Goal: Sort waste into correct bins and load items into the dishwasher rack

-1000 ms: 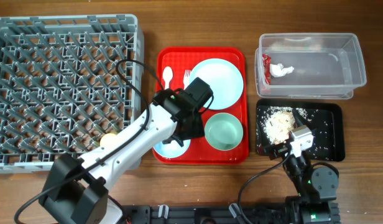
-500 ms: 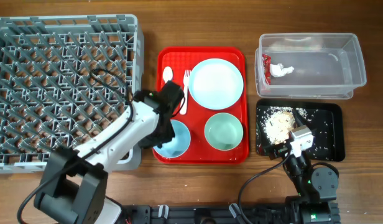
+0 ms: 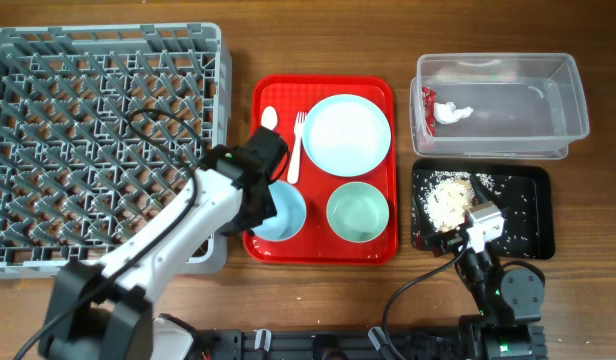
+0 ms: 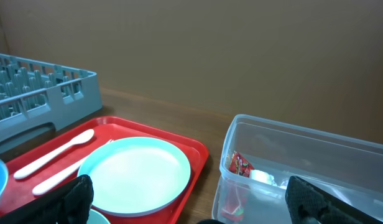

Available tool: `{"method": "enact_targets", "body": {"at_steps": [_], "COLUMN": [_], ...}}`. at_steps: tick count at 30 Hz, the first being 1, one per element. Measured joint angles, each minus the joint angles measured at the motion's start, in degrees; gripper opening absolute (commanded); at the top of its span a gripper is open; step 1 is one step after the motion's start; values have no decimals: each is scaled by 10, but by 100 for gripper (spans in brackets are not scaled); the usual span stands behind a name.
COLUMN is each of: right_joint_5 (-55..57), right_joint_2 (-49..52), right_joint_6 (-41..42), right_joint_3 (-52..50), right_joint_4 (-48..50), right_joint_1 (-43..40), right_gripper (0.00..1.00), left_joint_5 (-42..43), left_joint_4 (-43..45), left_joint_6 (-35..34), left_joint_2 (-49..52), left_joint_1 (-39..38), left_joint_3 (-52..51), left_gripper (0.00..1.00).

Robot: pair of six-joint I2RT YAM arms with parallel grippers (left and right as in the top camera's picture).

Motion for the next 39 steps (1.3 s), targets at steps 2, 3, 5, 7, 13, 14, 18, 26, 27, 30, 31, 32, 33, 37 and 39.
{"method": "enact_targets", "body": {"at_steps": [2, 3, 5, 7, 13, 14, 18, 26, 27, 30, 31, 32, 33, 37, 39], "right_joint_5": [0, 0, 0, 0, 0, 0, 0, 0, 0, 0, 0, 0, 0, 0, 0], "right_joint_2": [0, 0, 0, 0, 0, 0, 0, 0, 0, 0, 0, 0, 0, 0, 0], "right_joint_6": [0, 0, 0, 0, 0, 0, 0, 0, 0, 0, 0, 0, 0, 0, 0], "right_joint_3": [0, 0, 0, 0, 0, 0, 0, 0, 0, 0, 0, 0, 0, 0, 0], "right_joint_4": [0, 0, 0, 0, 0, 0, 0, 0, 0, 0, 0, 0, 0, 0, 0], "right_joint_1": [0, 0, 0, 0, 0, 0, 0, 0, 0, 0, 0, 0, 0, 0, 0], "right_gripper": [100, 100, 100, 100, 100, 100, 100, 100, 100, 100, 100, 100, 100, 100, 100], "left_joint_5": [13, 23, 45, 56, 70, 69, 66, 63, 51, 5, -9, -17, -27, -52, -54], "left_joint_4": [4, 11, 37, 43, 37, 37, 27, 163, 182, 223, 240, 248, 259, 311, 341], "left_joint_6": [0, 0, 0, 1, 7, 5, 8, 103, 115, 145, 157, 163, 169, 181, 183], "left_joint_2": [-19, -20, -19, -17, -12, -12, -12, -8, 1, 66, 102, 125, 148, 198, 214], "left_joint_1": [0, 0, -8, -24, -57, -57, -51, 11, 10, 15, 20, 24, 29, 45, 47], "left_joint_3": [6, 6, 2, -8, -31, -31, -27, 75, 75, 76, 76, 76, 76, 76, 76], "left_gripper": [4, 4, 4, 4, 55, 58, 73, 60, 52, 56, 65, 70, 73, 76, 63]}}
